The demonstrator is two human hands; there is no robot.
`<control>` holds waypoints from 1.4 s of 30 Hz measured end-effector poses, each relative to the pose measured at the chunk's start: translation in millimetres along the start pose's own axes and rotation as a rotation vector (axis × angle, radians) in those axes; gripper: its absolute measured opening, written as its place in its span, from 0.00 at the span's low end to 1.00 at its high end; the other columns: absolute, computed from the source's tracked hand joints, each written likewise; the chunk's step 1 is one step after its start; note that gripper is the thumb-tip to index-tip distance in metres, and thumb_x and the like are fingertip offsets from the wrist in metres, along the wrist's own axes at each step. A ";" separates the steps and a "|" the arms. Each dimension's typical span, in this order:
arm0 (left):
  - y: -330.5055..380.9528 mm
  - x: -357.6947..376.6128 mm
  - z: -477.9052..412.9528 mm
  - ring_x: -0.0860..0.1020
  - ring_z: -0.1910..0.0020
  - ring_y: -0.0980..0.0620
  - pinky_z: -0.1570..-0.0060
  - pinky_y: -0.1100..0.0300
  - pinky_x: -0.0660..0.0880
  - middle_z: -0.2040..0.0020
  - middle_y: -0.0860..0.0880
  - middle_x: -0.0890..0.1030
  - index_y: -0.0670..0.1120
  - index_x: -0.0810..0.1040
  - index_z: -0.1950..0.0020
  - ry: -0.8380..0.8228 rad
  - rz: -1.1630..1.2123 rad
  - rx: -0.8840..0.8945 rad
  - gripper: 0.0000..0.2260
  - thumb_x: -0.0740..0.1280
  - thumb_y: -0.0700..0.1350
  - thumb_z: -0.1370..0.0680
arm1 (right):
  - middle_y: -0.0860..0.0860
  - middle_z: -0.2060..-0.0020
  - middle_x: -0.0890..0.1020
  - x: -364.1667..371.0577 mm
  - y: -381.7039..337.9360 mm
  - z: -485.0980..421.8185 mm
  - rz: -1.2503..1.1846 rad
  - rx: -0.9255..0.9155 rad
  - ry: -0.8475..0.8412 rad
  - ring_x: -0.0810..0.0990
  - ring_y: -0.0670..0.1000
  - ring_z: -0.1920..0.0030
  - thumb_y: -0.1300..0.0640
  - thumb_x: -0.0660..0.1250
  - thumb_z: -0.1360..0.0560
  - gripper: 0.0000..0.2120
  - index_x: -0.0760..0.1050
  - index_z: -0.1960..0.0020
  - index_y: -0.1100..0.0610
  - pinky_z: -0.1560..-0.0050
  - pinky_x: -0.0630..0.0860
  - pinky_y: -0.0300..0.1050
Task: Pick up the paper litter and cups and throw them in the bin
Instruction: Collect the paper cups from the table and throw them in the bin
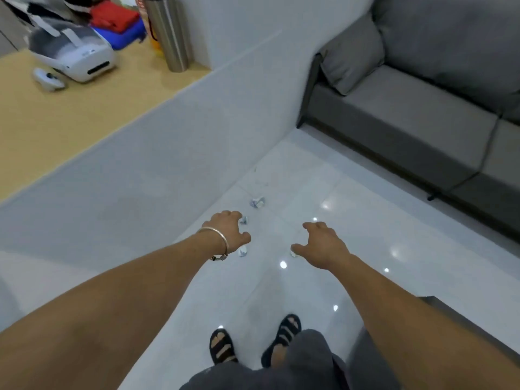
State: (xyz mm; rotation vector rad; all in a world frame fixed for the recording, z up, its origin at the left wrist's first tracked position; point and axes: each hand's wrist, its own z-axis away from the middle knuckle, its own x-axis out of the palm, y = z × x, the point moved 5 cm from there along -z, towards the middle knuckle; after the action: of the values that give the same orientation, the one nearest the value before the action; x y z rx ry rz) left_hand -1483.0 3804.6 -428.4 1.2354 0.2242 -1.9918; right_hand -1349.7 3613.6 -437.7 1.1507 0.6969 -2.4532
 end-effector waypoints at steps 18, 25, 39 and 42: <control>30.3 252.7 -324.4 0.69 0.35 0.49 0.37 0.53 0.68 0.31 0.49 0.69 0.49 0.66 0.29 -0.212 0.250 -0.149 0.25 0.64 0.54 0.24 | 0.53 0.31 0.65 200.0 181.0 -335.1 -0.157 0.241 -0.246 0.67 0.55 0.34 0.45 0.62 0.24 0.33 0.57 0.24 0.54 0.47 0.69 0.48; -12.8 434.3 -394.5 0.71 0.37 0.49 0.38 0.50 0.70 0.32 0.49 0.70 0.50 0.65 0.29 -0.331 0.263 -0.172 0.25 0.62 0.55 0.24 | 0.54 0.28 0.60 372.5 231.5 -436.1 -0.068 0.337 -0.272 0.66 0.57 0.34 0.44 0.63 0.24 0.35 0.52 0.23 0.54 0.45 0.70 0.51; -71.6 536.3 -481.2 0.75 0.41 0.49 0.40 0.52 0.72 0.36 0.49 0.74 0.50 0.68 0.31 -0.388 0.424 -0.170 0.21 0.62 0.54 0.23 | 0.57 0.38 0.68 492.0 241.8 -520.3 -0.183 0.245 -0.009 0.76 0.62 0.47 0.52 0.67 0.23 0.19 0.72 0.35 0.58 0.51 0.72 0.49; -83.5 517.2 -464.4 0.77 0.45 0.51 0.43 0.55 0.73 0.40 0.51 0.77 0.51 0.70 0.33 -0.381 0.557 -0.265 0.21 0.63 0.57 0.24 | 0.54 0.36 0.70 483.4 183.4 -497.4 -0.379 0.056 -0.032 0.77 0.57 0.45 0.54 0.70 0.26 0.24 0.70 0.32 0.56 0.46 0.76 0.50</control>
State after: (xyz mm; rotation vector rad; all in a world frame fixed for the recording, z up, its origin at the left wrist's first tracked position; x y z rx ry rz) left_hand -1342.0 3832.8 -1113.6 0.6395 -0.0458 -1.6011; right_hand -1249.0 3696.1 -1143.3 1.0780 0.9129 -2.8109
